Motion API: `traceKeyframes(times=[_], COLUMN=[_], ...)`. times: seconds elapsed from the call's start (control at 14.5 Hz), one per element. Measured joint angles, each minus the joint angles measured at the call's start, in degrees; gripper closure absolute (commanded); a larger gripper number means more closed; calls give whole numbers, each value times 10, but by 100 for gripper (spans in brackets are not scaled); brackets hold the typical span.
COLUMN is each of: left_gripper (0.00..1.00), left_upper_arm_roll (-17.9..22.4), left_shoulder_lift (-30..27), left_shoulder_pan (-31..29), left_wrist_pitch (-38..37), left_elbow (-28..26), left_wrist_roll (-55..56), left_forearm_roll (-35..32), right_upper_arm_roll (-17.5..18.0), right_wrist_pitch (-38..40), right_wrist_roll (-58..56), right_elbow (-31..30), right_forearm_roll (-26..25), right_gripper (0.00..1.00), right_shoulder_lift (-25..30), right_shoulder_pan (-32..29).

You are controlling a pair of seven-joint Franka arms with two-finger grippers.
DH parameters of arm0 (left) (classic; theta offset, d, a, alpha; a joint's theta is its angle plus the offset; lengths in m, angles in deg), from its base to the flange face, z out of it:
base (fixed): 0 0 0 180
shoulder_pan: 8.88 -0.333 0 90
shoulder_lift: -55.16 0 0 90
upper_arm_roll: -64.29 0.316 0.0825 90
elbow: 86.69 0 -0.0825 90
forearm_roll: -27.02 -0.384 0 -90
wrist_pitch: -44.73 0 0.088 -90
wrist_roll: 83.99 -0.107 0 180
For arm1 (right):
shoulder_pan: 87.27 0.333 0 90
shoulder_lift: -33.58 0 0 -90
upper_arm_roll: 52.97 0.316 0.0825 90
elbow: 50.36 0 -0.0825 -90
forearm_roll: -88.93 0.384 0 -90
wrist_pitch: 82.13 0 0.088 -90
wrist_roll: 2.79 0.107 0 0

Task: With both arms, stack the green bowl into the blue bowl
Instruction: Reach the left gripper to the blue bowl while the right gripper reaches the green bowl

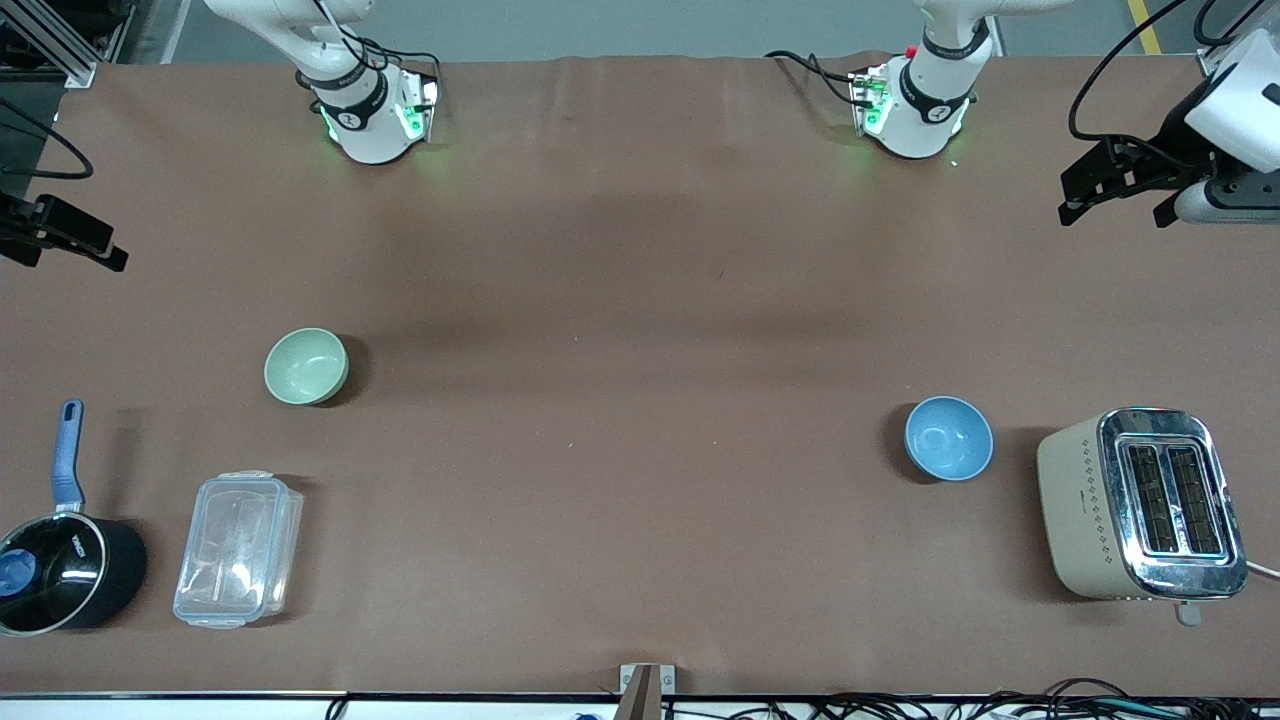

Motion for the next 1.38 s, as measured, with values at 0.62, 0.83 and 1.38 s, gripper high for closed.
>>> traceKeyframes(times=[0.62,0.83,1.38], left_gripper=[0,0,24], left_upper_arm_roll=[10,10,10], left_shoulder_lift=[97,178,380], left_shoulder_pan=[-17,-23,-21], left_wrist_pitch=[84,182,392], left_elbow=[5,-21,-39], left_wrist_roll=[-7,-11,-11], left_forearm_roll=[-14,-25,-75], right_upper_arm_roll=[0,0,-22], right_wrist_pitch=[1,7,-146], right_wrist_roll=[0,0,-53], right_elbow=[0,-3,-181], right_forearm_roll=[0,0,0], right_gripper=[0,0,0], right_shoulder_lift=[0,0,-3], right_shoulder_pan=[0,0,-6])
